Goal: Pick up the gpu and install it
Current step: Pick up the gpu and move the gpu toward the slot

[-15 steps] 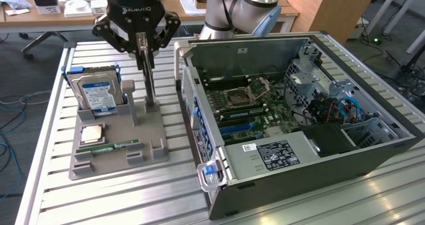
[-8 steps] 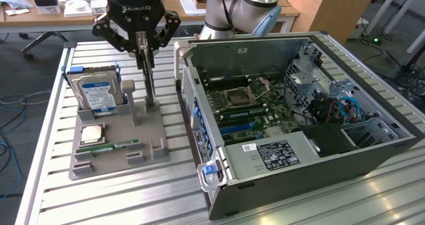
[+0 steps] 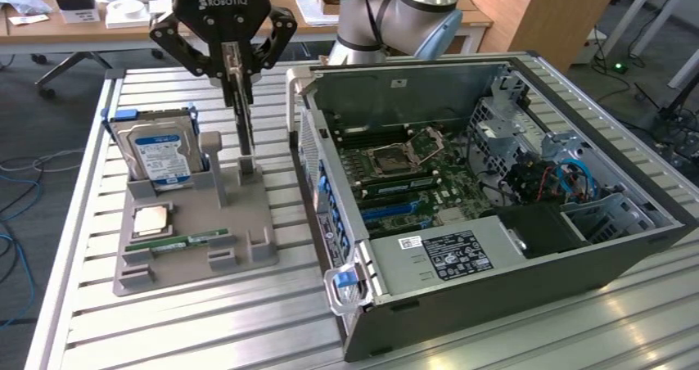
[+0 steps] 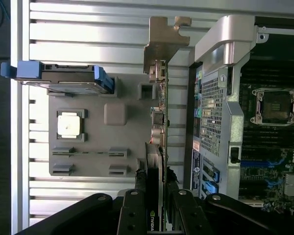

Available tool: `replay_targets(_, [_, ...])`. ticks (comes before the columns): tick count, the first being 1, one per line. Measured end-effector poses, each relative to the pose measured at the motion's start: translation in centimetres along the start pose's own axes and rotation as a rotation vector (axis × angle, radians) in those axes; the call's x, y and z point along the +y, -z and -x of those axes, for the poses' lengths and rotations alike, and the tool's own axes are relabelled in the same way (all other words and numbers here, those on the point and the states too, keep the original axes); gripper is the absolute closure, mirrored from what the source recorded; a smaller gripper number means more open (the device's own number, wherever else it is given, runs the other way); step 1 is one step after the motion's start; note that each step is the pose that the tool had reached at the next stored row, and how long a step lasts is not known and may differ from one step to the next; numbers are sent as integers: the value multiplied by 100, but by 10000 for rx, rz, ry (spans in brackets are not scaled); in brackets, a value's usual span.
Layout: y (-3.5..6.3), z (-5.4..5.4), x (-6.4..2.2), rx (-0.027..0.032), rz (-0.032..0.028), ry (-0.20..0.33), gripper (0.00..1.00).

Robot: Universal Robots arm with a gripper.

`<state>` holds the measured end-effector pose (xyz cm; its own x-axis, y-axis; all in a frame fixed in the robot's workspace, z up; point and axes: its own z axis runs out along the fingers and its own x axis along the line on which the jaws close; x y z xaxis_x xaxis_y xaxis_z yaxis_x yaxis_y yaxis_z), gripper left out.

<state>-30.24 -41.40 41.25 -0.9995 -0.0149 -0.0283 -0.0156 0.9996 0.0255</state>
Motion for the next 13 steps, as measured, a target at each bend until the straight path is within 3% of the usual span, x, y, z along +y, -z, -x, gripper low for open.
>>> replay_targets(13, [50,1,1,-1,0,0,74])
